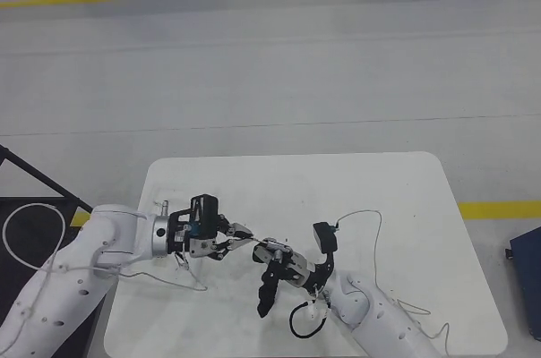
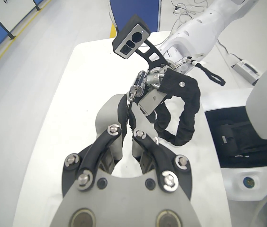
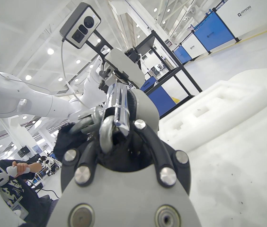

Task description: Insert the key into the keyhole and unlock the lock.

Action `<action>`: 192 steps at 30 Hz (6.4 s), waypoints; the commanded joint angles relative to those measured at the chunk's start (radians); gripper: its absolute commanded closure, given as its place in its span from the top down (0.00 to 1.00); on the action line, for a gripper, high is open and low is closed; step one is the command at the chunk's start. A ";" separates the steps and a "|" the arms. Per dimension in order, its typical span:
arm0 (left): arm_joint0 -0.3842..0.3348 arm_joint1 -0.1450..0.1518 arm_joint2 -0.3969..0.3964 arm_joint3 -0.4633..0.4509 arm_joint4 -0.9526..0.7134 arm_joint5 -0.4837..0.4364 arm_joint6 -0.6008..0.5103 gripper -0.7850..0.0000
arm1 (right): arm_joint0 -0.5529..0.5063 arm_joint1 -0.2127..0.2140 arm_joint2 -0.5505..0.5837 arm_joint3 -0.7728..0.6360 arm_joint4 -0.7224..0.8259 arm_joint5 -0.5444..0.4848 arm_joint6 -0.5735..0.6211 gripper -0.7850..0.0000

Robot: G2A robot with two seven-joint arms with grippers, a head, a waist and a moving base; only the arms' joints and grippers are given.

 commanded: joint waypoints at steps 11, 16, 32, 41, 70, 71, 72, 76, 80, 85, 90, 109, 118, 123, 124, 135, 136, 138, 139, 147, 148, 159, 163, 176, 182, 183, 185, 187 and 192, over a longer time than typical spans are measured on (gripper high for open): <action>0.029 0.003 -0.009 0.028 0.630 0.087 0.584 0.00 | -0.005 0.001 0.002 -0.008 0.013 0.000 0.005 0.00; 0.038 0.004 0.011 0.049 0.811 0.200 0.762 0.00 | -0.010 0.004 0.009 -0.013 0.016 0.000 0.004 0.00; 0.016 0.005 0.061 0.080 1.205 0.515 0.995 0.00 | -0.047 0.018 0.033 -0.056 0.041 0.000 -0.005 0.00; 0.026 0.001 0.057 0.076 1.234 0.611 0.999 0.00 | -0.055 0.023 0.031 -0.068 0.061 0.000 -0.001 0.00; 0.068 -0.013 -0.018 0.217 0.764 0.327 0.973 1.00 | 0.006 0.013 0.036 -0.047 0.099 0.000 -0.023 0.00; 0.071 -0.013 -0.021 0.219 0.759 0.325 0.971 1.00 | 0.008 0.012 0.036 -0.045 0.100 0.000 -0.023 0.00; 0.074 -0.013 -0.026 0.222 0.753 0.322 0.972 1.00 | 0.013 0.011 0.036 -0.042 0.101 0.000 -0.023 0.00; 0.091 -0.011 -0.046 0.238 0.730 0.307 0.968 1.00 | 0.030 0.006 0.036 -0.032 0.105 0.000 -0.023 0.00; 0.113 -0.009 -0.064 0.258 0.678 0.268 0.963 1.00 | 0.054 0.000 0.039 -0.018 0.106 0.000 -0.025 0.00; 0.148 -0.008 -0.092 0.294 0.551 0.189 0.957 1.00 | 0.093 -0.008 0.050 0.002 0.099 0.000 -0.031 0.00; 0.154 -0.008 -0.099 0.299 0.522 0.170 0.952 1.00 | 0.134 -0.012 0.067 0.017 0.091 0.000 -0.025 0.00; 0.154 -0.008 -0.099 0.299 0.522 0.170 0.952 1.00 | 0.316 -0.007 0.165 0.047 0.075 0.000 0.058 0.00; 0.154 -0.008 -0.099 0.299 0.522 0.170 0.952 1.00 | 0.470 -0.012 0.189 0.115 0.050 0.000 0.101 0.00; 0.154 -0.008 -0.099 0.299 0.522 0.170 0.952 1.00 | 0.563 -0.016 0.193 0.154 0.038 0.000 0.114 0.00; 0.154 -0.008 -0.099 0.299 0.522 0.170 0.952 1.00 | 0.580 -0.017 0.194 0.164 0.035 0.000 0.111 0.00; 0.154 -0.008 -0.099 0.299 0.522 0.170 0.952 1.00 | 0.673 -0.028 0.107 0.247 0.037 0.000 0.140 0.00; 0.154 -0.008 -0.099 0.299 0.522 0.170 0.952 1.00 | 0.664 -0.029 0.095 0.256 0.044 0.000 0.136 0.00; 0.154 -0.008 -0.099 0.299 0.522 0.170 0.952 1.00 | 0.635 -0.032 0.066 0.273 0.056 0.000 0.133 0.00; 0.154 -0.008 -0.099 0.299 0.522 0.170 0.952 1.00 | 0.623 -0.033 0.054 0.282 0.057 0.000 0.135 0.00; 0.154 -0.008 -0.099 0.299 0.522 0.170 0.952 1.00 | 0.505 -0.028 -0.058 0.288 0.155 0.000 0.262 0.00; 0.154 -0.008 -0.099 0.299 0.522 0.170 0.952 1.00 | 0.490 -0.026 -0.070 0.288 0.178 0.000 0.291 0.00; 0.154 -0.008 -0.099 0.299 0.522 0.170 0.952 1.00 | 0.338 -0.006 -0.144 0.252 0.327 0.000 0.486 0.00; 0.154 -0.008 -0.099 0.299 0.522 0.170 0.952 1.00 | 0.300 -0.001 -0.144 0.268 0.326 0.032 0.509 0.00; 0.154 -0.008 -0.099 0.299 0.522 0.170 0.952 1.00 | 0.132 0.100 0.046 0.163 0.096 0.189 0.545 0.31; 0.154 -0.008 -0.099 0.299 0.522 0.170 0.952 1.00 | -0.002 0.150 0.167 -0.039 0.077 0.274 0.569 1.00; 0.154 -0.008 -0.099 0.299 0.522 0.170 0.952 1.00 | -0.023 0.156 0.185 -0.072 0.070 0.287 0.567 1.00; 0.154 -0.008 -0.099 0.299 0.522 0.170 0.952 1.00 | -0.062 0.168 0.220 -0.129 0.049 0.314 0.565 1.00; 0.154 -0.008 -0.099 0.299 0.522 0.170 0.952 1.00 | -0.088 0.180 0.254 -0.176 -0.003 0.351 0.580 1.00; 0.154 -0.008 -0.099 0.299 0.522 0.170 0.952 1.00 | -0.124 0.198 0.323 -0.299 -0.140 0.435 0.568 1.00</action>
